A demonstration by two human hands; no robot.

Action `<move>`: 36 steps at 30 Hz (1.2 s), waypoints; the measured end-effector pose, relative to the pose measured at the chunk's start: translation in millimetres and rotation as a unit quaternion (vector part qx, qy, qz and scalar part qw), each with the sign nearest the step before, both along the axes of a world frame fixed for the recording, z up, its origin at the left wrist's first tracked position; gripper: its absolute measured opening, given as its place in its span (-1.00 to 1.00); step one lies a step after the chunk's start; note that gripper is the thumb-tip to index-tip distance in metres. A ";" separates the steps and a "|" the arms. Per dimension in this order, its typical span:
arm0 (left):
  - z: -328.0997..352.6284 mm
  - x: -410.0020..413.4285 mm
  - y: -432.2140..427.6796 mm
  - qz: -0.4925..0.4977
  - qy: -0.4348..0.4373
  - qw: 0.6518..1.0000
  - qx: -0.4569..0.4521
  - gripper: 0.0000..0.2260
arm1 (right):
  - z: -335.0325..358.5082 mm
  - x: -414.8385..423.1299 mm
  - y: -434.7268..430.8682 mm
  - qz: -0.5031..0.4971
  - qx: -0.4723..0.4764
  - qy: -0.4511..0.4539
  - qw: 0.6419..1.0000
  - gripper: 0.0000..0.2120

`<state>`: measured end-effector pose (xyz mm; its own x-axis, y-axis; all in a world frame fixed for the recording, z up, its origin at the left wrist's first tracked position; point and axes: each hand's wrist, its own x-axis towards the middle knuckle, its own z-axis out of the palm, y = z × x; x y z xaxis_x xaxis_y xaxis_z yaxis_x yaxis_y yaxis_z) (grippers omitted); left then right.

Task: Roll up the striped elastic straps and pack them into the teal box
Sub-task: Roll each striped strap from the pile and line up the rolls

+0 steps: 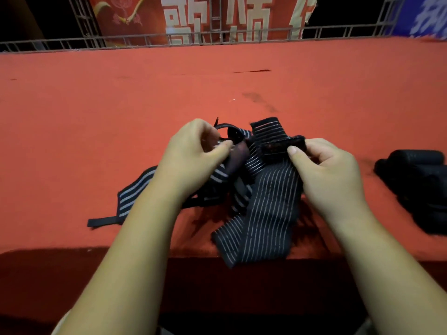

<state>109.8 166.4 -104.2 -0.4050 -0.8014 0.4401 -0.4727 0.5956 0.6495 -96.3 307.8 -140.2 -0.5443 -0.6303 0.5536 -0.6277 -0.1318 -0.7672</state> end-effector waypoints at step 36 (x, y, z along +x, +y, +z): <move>-28.5 16.4 -41.6 0.112 -0.116 0.985 0.056 -0.81 | 1.4 -29.2 16.6 -0.032 -0.026 -0.157 0.987 -0.79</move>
